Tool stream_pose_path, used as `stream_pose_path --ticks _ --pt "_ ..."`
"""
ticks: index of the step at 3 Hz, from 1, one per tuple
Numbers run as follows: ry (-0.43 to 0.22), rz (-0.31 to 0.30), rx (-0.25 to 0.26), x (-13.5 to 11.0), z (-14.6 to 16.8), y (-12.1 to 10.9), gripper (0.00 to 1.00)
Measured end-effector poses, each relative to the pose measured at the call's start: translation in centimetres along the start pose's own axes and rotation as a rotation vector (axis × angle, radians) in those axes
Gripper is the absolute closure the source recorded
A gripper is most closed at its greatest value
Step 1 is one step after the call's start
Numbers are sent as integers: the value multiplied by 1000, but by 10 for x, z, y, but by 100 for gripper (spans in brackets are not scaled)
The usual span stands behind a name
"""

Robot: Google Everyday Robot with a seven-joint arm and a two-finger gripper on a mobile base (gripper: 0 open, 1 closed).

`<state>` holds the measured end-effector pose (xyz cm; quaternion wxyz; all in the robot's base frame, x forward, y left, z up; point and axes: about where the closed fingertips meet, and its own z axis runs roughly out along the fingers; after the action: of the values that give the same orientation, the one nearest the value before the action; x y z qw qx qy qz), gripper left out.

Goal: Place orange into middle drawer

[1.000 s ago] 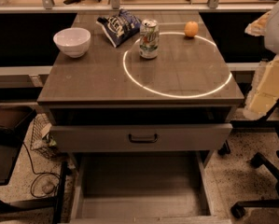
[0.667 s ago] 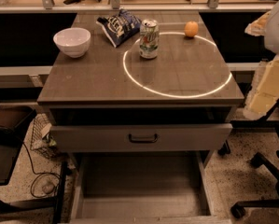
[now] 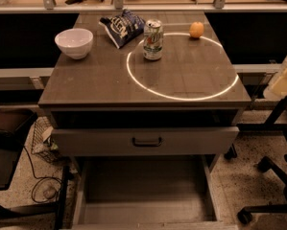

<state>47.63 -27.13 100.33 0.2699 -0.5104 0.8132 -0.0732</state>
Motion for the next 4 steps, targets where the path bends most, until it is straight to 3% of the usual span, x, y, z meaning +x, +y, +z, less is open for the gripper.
stream_pose_path --ticks 1,2,3,4 --pt "-144 51 118 3 8 -52 0" --pt "-301 53 225 -16 23 -99 0" --pt "-468 97 355 -48 36 -147 0" --pt "-467 96 353 -48 36 -146 0"
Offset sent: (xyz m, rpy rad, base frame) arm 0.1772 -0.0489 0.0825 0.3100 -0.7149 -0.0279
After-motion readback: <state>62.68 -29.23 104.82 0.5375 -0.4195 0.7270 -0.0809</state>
